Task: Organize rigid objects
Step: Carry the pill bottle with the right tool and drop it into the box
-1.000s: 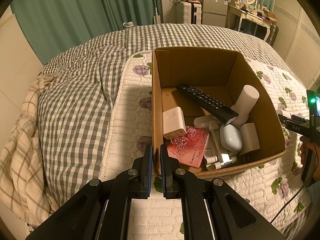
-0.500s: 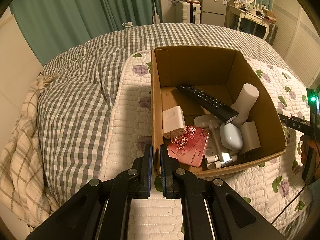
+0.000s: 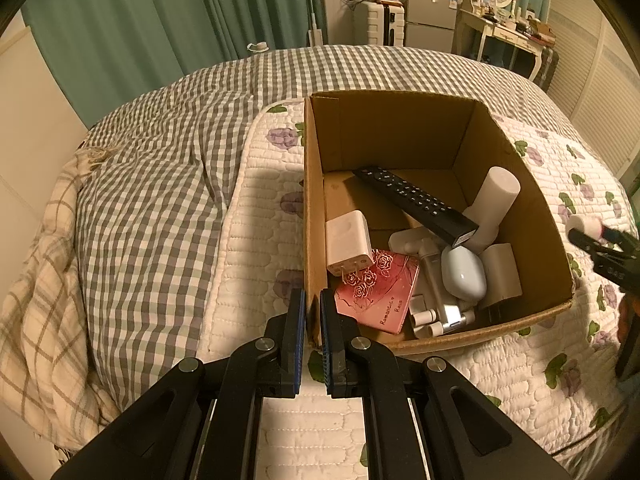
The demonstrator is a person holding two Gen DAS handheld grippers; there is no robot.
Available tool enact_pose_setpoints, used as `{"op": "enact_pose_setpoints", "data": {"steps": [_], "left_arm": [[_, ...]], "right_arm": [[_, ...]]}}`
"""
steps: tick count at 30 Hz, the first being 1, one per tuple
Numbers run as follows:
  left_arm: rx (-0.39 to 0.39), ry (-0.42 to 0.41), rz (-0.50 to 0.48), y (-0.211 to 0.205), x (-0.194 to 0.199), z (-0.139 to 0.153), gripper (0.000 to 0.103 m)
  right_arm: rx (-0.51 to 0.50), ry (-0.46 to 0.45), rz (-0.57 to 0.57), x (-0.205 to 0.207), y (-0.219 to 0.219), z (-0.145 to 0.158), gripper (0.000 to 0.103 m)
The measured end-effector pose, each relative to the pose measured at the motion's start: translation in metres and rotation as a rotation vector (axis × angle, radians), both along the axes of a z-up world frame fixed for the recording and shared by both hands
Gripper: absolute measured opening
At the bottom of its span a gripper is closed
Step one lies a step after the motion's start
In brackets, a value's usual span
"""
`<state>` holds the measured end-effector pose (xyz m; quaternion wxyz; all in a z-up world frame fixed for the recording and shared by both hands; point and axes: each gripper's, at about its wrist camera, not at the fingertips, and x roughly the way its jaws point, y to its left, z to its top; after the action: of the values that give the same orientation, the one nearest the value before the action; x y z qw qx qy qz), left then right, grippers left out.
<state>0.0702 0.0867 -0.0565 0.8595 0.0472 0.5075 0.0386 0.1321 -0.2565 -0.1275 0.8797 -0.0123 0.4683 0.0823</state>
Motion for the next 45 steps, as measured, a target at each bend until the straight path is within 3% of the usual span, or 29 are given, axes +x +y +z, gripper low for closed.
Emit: {"op": "enact_pose_setpoints", "data": {"steps": [11,16,26,34,42,44,45], "left_arm": [[-0.017,-0.005,-0.001,0.002,0.001,0.002,0.007],[-0.020,-0.007,-0.003,0.002,0.000,0.001,0.007],[-0.055,-0.015,-0.012,0.008,0.000,-0.001,0.007],[-0.074,-0.010,-0.018,0.010,0.000,0.000,0.007],[-0.074,-0.011,-0.018,0.010,0.000,0.000,0.007],[-0.074,-0.012,-0.017,0.010,0.000,0.000,0.007],[-0.075,-0.011,-0.018,0.009,0.000,0.000,0.007]], "right_arm": [[0.030,-0.202,0.234,-0.019,0.080,0.104,0.078],[0.033,-0.257,0.347,-0.022,0.133,0.128,0.078],[0.000,-0.200,0.406,0.000,0.198,0.096,0.078],[-0.040,-0.158,0.425,0.005,0.215,0.070,0.078],[-0.039,-0.159,0.389,0.008,0.220,0.069,0.078],[-0.044,-0.161,0.385,0.008,0.221,0.069,0.081],[-0.048,-0.164,0.385,0.008,0.221,0.070,0.087]]}}
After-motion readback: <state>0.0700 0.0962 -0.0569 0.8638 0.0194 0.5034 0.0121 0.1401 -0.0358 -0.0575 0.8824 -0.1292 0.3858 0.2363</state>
